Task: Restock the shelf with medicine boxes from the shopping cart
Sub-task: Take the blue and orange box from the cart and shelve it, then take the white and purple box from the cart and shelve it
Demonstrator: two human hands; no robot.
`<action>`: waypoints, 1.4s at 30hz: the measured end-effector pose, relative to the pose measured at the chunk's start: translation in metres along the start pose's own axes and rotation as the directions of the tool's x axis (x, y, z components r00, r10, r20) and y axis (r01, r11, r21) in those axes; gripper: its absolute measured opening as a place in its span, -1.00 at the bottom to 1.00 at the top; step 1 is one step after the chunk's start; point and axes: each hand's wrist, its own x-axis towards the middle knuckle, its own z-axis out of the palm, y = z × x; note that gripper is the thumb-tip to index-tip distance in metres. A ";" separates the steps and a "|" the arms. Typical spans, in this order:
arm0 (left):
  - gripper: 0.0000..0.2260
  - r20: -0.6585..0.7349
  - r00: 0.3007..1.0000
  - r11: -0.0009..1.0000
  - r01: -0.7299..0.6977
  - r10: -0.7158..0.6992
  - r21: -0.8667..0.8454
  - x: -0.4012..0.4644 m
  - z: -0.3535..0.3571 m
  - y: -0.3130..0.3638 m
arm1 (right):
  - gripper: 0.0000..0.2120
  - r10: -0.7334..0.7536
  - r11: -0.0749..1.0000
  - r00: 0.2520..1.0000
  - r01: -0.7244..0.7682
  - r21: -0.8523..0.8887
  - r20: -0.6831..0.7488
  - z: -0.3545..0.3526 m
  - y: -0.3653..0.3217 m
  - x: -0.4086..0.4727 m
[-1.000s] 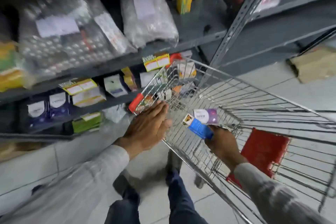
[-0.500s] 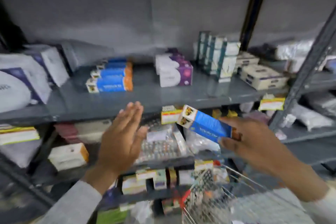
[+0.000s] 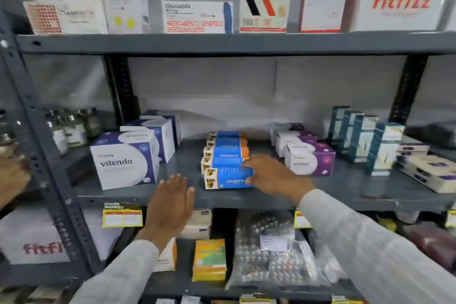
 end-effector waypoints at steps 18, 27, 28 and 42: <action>-0.64 -0.519 0.847 0.852 -0.182 -0.118 -0.491 -0.028 -0.009 0.052 | -0.69 -0.133 0.984 0.794 0.178 0.018 -0.593 0.052 0.050 -0.074; -0.65 0.106 0.851 0.745 -0.382 0.514 -0.547 -0.146 0.141 0.233 | -0.72 0.308 0.920 0.912 -0.213 0.330 -0.270 0.176 0.183 -0.254; -0.61 0.252 0.808 0.769 -0.336 0.532 -0.544 -0.167 0.166 0.251 | -0.71 0.395 0.874 0.906 -0.318 0.367 -0.156 0.192 0.204 -0.280; -0.54 0.733 0.398 0.832 -0.309 0.552 -0.460 -0.320 0.353 0.361 | -0.41 0.721 0.465 0.405 -0.885 0.041 0.563 0.406 0.365 -0.506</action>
